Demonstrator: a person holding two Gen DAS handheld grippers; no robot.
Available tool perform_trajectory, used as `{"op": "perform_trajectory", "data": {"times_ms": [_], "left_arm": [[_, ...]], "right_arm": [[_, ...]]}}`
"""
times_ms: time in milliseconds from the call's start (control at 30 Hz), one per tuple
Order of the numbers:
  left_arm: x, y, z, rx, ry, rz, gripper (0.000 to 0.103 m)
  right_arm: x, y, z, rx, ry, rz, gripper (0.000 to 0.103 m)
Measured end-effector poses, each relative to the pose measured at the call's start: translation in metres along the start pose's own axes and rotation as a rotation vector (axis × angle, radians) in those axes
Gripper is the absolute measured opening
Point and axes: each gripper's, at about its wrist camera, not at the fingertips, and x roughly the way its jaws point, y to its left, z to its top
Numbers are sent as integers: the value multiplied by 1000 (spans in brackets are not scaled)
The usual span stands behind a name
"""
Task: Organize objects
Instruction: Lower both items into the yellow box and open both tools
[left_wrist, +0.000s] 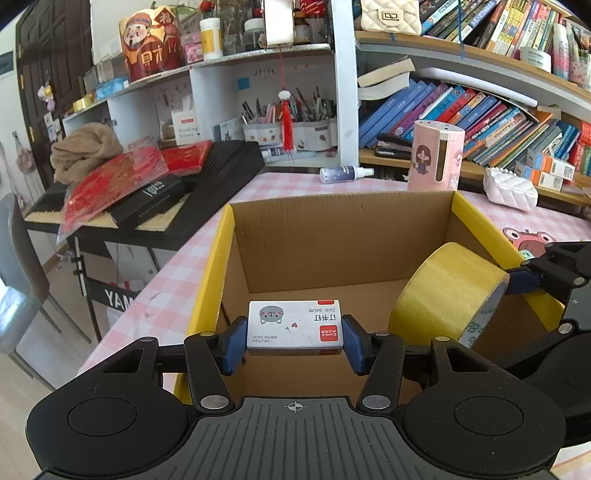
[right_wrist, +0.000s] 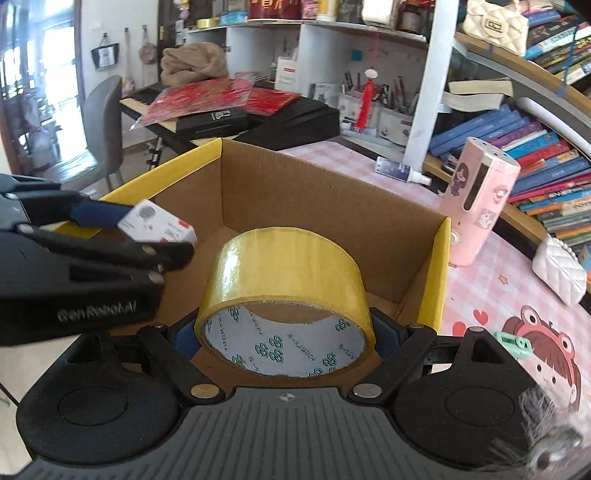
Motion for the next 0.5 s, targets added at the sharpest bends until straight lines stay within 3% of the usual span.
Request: {"op": "perform_trajectory", "data": {"times_ms": [233,500], "left_arm": [[11,-5,5,3,14,6,52],[15,-9,7,16,11,27,52]], "right_arm": [[6,-17,8,-54,41,63,89],[6,-20,7,-66,28,77,88]]}}
